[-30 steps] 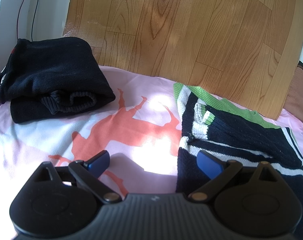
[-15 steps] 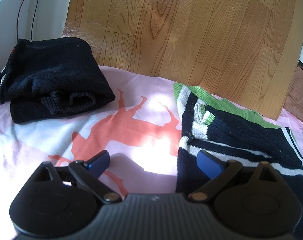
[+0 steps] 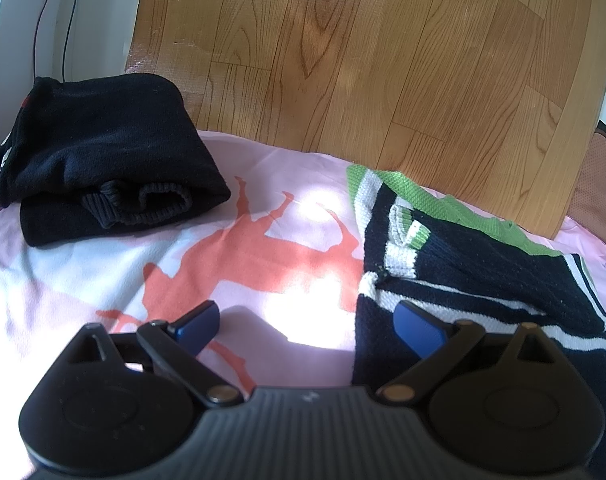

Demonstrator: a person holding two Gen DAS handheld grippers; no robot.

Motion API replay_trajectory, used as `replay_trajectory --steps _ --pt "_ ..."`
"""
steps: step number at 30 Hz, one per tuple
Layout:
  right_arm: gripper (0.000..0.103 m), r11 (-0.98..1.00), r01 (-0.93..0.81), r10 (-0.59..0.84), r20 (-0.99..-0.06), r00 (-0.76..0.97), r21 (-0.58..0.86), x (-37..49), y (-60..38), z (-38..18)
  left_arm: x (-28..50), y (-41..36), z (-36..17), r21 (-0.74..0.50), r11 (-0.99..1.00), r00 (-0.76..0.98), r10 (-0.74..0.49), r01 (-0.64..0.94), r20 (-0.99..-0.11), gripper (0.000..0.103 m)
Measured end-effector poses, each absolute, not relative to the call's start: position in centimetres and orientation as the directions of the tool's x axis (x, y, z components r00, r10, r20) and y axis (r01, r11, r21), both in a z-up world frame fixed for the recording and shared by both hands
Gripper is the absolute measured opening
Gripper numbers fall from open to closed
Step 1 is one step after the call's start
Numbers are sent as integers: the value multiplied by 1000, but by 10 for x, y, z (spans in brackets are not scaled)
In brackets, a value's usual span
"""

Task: Fold small clothes

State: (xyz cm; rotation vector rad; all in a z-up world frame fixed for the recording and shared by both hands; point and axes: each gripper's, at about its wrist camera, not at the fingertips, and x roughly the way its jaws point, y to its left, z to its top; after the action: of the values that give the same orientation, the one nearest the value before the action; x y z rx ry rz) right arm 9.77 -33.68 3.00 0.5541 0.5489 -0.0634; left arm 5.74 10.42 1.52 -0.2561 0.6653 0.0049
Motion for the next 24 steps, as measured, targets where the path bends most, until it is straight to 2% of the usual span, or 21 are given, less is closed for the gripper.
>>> replay_trajectory --steps 24 --pt "51 849 201 91 -510 856 488 98 -337 30 58 103 14 -232 969 788 -77 -86 -611 97"
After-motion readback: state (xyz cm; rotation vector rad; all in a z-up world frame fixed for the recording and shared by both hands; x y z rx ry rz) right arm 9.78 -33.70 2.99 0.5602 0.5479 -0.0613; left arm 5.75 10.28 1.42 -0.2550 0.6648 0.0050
